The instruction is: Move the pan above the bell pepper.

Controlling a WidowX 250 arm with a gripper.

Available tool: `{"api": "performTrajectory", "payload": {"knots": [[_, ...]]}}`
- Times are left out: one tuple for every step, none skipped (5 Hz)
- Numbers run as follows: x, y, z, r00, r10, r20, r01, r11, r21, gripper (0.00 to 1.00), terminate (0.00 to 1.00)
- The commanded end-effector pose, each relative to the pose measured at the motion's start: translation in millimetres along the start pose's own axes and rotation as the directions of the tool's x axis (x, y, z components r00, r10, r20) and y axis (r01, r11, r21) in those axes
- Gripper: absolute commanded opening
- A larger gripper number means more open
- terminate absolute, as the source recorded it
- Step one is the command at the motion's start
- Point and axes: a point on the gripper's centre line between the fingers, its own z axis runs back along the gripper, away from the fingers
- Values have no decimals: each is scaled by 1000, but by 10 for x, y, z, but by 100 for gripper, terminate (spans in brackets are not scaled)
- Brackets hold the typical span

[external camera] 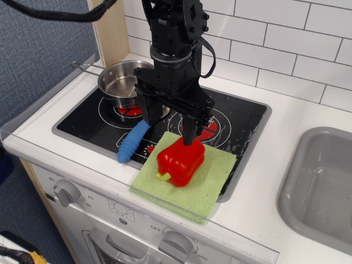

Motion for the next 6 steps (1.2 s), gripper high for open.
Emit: {"api": "performTrajectory", "payload": {"knots": [[0,0,0,1000,0,0,0,1000,0,100,0],[191,180,57,998,58,14,-57,998,-31,100,0],[400,393,103,992,123,27,-122,991,-51,100,0],[530,553,60,988,154,22,-153,988,-32,100,0],[679,736,-115,981,193,-14,-193,981,-22,100,0],[827,897,-152,976,219,-18,-218,976,17,100,0]]}}
